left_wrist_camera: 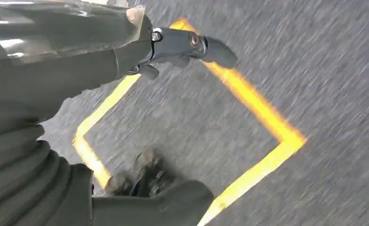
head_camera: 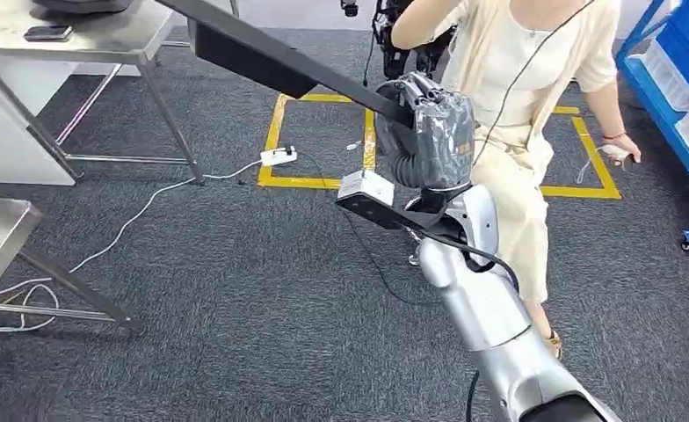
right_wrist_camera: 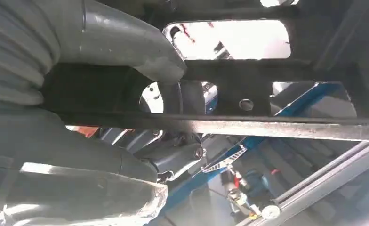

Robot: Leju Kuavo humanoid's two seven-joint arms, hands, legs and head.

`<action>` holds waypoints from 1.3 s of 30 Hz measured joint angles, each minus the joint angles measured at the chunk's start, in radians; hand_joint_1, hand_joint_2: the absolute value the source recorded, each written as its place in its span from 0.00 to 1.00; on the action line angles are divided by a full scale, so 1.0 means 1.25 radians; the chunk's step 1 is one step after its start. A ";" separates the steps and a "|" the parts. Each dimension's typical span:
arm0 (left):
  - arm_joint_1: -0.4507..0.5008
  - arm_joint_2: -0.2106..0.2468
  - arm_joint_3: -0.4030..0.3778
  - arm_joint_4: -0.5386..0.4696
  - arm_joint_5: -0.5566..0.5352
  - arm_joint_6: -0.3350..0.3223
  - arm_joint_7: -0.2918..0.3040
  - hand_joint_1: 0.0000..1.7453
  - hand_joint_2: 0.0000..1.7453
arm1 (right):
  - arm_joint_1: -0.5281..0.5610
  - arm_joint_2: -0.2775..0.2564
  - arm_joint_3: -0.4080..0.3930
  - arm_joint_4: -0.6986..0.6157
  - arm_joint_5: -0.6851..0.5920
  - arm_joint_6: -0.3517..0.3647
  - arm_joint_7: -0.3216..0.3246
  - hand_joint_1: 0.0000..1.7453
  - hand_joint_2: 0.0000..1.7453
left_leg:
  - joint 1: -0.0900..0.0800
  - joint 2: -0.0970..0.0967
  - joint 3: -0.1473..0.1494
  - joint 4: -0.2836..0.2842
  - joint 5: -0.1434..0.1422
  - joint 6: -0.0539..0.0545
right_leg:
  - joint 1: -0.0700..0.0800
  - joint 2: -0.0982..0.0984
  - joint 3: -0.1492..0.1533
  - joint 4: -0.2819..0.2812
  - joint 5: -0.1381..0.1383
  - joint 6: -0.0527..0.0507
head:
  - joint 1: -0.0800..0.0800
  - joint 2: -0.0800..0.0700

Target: Take the parts from the cabinet and place them on the table.

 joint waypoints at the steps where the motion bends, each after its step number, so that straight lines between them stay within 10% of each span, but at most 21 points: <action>1: 0.001 0.007 0.005 -0.002 0.001 0.000 0.000 0.00 1.00 | 0.004 0.000 0.000 -0.003 0.001 0.000 0.000 1.00 1.00 | -0.002 -0.008 -0.001 -0.001 0.001 0.003 | -0.002 -0.006 0.001 -0.001 0.000 0.003 | 0.000 0.000; 2: 0.002 0.012 0.009 -0.004 0.001 0.000 0.000 0.00 1.00 | 0.004 0.000 0.000 -0.006 0.002 0.000 0.001 1.00 1.00 | 0.000 -0.015 0.002 -0.008 0.005 0.009 | 0.003 -0.012 0.005 -0.001 -0.003 0.007 | 0.000 0.000; 5: -0.001 0.018 0.014 -0.006 0.002 0.002 -0.002 0.00 1.00 | 0.008 -0.005 -0.004 -0.014 0.002 0.000 0.001 1.00 1.00 | 0.007 -0.033 0.009 -0.018 0.014 0.021 | -0.007 0.058 -0.046 0.111 -0.060 0.004 | 0.003 0.000; 8: 0.000 0.019 0.014 -0.006 0.002 0.003 -0.007 0.00 1.00 | 0.022 -0.012 -0.005 -0.014 0.004 0.000 0.001 1.00 1.00 | 0.007 -0.060 0.008 -0.018 0.015 0.022 | -0.012 0.066 -0.121 0.261 -0.106 0.010 | 0.004 0.000; 12: 0.000 0.035 0.013 -0.006 -0.024 -0.006 -0.009 0.00 1.00 | 0.037 -0.026 -0.019 -0.024 0.008 -0.005 0.003 1.00 1.00 | 0.009 -0.098 0.011 -0.016 0.016 0.016 | -0.024 0.088 -0.018 0.041 -0.010 0.040 | 0.005 0.000; 13: 0.000 0.046 0.011 -0.006 -0.029 -0.011 -0.007 0.00 1.00 | 0.044 -0.033 -0.025 -0.030 0.011 -0.008 0.003 1.00 1.00 | 0.006 -0.107 0.008 -0.013 0.016 0.010 | -0.026 0.111 -0.006 0.002 -0.003 0.038 | 0.004 0.000; 17: 0.006 0.064 0.005 -0.006 -0.051 -0.019 0.006 0.00 1.00 | 0.082 -0.045 -0.045 -0.060 0.027 -0.019 0.012 1.00 1.00 | 0.013 -0.128 0.000 -0.019 0.022 -0.013 | -0.019 0.085 0.001 -0.002 0.007 0.015 | 0.004 0.000; 20: 0.004 0.068 0.003 -0.006 -0.056 -0.009 0.018 0.00 1.00 | 0.092 -0.048 -0.050 -0.074 0.029 -0.020 0.014 1.00 1.00 | 0.012 -0.049 -0.039 0.067 -0.036 -0.019 | -0.023 0.070 0.002 -0.008 0.012 -0.004 | -0.003 0.000; 23: 0.003 0.069 -0.006 -0.004 -0.066 0.005 0.037 0.00 1.00 | 0.098 -0.053 -0.052 -0.074 0.028 -0.020 0.013 1.00 1.00 | 0.015 -0.038 -0.118 0.233 -0.099 -0.024 | -0.015 0.047 0.001 -0.008 0.010 -0.007 | -0.003 0.000; 26: 0.004 0.069 -0.010 -0.004 -0.067 0.010 0.042 0.00 1.00 | 0.098 -0.055 -0.052 -0.071 0.024 -0.017 0.010 1.00 1.00 | 0.015 -0.030 -0.060 0.124 -0.033 -0.021 | -0.011 0.026 0.002 -0.008 0.009 -0.007 | -0.002 0.000; 28: 0.001 0.069 -0.013 -0.004 -0.074 0.010 0.046 0.00 1.00 | 0.090 -0.052 -0.052 -0.071 0.027 -0.014 0.010 1.00 1.00 | 0.009 0.024 0.009 -0.006 -0.003 -0.013 | -0.006 0.013 0.004 -0.008 0.007 -0.007 | -0.003 0.000; 33: 0.000 0.070 -0.034 -0.004 -0.106 0.012 0.066 0.00 1.00 | 0.076 -0.047 -0.045 -0.070 0.062 -0.010 0.037 1.00 1.00 | 0.008 -0.020 0.012 -0.019 0.011 0.010 | 0.004 -0.010 0.006 -0.005 -0.002 0.010 | -0.001 0.000; 36: -0.005 0.070 -0.044 -0.004 -0.110 0.012 0.070 0.00 1.00 | 0.077 -0.051 -0.044 -0.070 0.069 -0.001 0.047 1.00 1.00 | 0.010 -0.040 0.014 -0.023 0.016 0.019 | -0.008 0.061 -0.054 0.125 -0.064 0.003 | 0.006 0.000; 39: -0.004 0.070 -0.051 -0.003 -0.112 0.012 0.070 0.00 1.00 | 0.087 -0.055 -0.042 -0.068 0.073 0.003 0.052 1.00 1.00 | 0.010 -0.067 0.012 -0.022 0.017 0.019 | -0.014 0.067 -0.120 0.253 -0.100 0.011 | 0.006 0.000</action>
